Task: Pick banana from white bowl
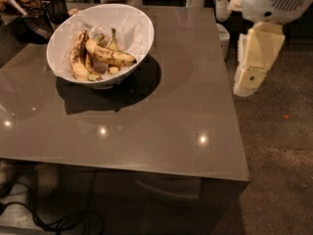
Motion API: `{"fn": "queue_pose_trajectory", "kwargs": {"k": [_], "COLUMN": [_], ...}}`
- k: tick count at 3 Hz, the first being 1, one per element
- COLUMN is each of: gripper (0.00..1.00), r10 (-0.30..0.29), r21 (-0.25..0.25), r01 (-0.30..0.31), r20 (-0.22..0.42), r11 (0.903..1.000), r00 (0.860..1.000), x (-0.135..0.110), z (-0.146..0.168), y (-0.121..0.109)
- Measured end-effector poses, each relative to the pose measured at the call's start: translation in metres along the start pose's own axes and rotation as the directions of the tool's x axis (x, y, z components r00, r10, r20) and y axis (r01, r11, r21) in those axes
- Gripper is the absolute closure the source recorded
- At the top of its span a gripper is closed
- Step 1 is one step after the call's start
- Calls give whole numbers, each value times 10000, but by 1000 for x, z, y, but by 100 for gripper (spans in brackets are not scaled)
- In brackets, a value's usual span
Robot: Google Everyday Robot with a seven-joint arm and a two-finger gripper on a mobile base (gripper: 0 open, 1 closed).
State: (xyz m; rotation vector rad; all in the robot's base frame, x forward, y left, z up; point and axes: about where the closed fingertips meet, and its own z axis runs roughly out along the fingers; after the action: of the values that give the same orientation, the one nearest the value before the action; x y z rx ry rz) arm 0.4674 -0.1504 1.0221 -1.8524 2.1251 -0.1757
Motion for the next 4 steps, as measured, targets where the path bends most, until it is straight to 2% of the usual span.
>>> {"fn": "queue_pose_trajectory", "kwargs": {"k": [1, 2, 3, 4], "gripper": [0, 0, 0, 0], "r10": [-50, -153, -50, -132], "r21": [198, 120, -120, -199], "r01": [48, 146, 61, 158], "r20": [125, 638, 902, 1246], "r11": [9998, 9998, 9999, 9997], "r00": [9999, 9978, 9959, 9921], "x": [-5, -30, -69, -126], "z": [-1, 3, 11, 24], "y": [-4, -13, -40, -76]}}
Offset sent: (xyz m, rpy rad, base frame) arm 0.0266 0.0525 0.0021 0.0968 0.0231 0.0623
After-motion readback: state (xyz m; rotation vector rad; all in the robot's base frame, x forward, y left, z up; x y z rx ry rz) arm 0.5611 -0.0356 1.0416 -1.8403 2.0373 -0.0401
